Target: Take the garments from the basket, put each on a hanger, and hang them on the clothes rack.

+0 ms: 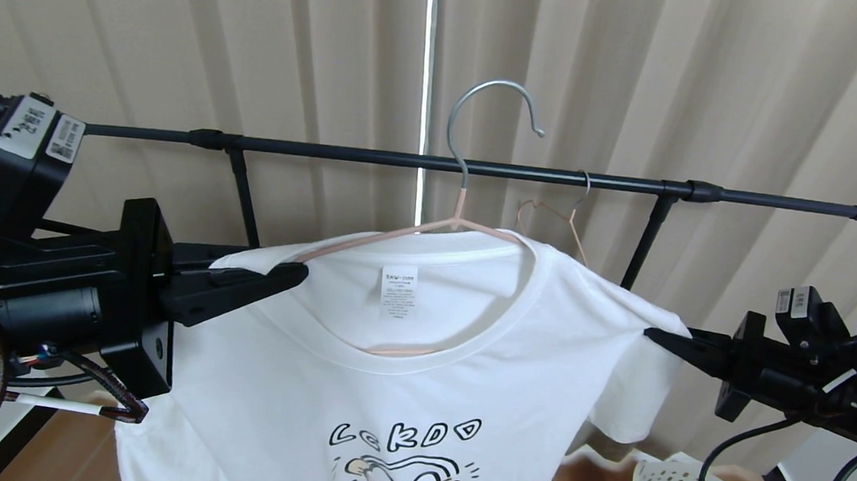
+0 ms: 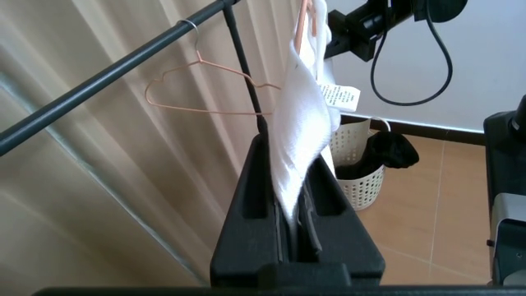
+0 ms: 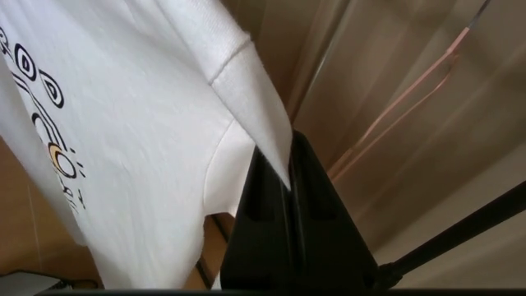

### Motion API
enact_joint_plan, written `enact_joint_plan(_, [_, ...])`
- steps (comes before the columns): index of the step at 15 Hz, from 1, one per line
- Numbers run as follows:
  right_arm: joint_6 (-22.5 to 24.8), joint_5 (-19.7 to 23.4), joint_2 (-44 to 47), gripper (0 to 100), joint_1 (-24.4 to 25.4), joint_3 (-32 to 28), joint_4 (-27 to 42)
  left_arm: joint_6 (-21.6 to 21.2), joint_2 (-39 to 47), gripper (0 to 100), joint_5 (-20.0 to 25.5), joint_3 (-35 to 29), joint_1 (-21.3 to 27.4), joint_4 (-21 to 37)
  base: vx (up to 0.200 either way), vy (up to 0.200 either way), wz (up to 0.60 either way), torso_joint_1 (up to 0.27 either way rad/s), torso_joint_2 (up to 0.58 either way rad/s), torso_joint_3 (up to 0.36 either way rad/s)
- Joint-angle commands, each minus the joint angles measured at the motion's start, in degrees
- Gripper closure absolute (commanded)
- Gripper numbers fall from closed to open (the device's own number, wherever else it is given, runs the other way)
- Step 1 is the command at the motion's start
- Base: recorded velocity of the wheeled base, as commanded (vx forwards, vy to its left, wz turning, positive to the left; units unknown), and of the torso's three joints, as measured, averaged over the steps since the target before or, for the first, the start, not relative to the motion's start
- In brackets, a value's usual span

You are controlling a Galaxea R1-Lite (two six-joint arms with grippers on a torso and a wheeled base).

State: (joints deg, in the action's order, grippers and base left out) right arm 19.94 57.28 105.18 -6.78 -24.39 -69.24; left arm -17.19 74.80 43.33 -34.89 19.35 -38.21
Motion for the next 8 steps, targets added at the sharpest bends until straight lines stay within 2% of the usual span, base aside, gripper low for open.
enact_joint_plan(1, [0.01, 0.02, -0.06, 100, -0.08, -0.13, -0.02, -0.04, -0.01, 100, 0.0, -0.09, -0.01, -0.03, 0.0, 0.0, 0.0, 0.0, 0.0, 0.0])
enact_joint_plan(6, [0.01, -0.07, -0.06, 100, 0.19, 0.49, -0.02, 0.05, 0.08, 100, -0.08, -0.09, -0.01, -0.03, 0.0, 0.0, 0.0, 0.0, 0.0, 0.0])
enact_joint_plan(7, [0.1, -0.07, -0.06, 0, 0.27, 0.58, -0.02, 0.05, 0.08, 100, -0.08, -0.09, -0.01, -0.03, 0.0, 0.0, 0.0, 0.0, 0.0, 0.0])
enact_joint_plan(8, [0.1, 0.02, -0.15, 0, 0.36, 0.84, -0.02, 0.05, 0.17, 100, -0.08, -0.09, -0.01, -0.03, 0.0, 0.0, 0.0, 0.0, 0.0, 0.0])
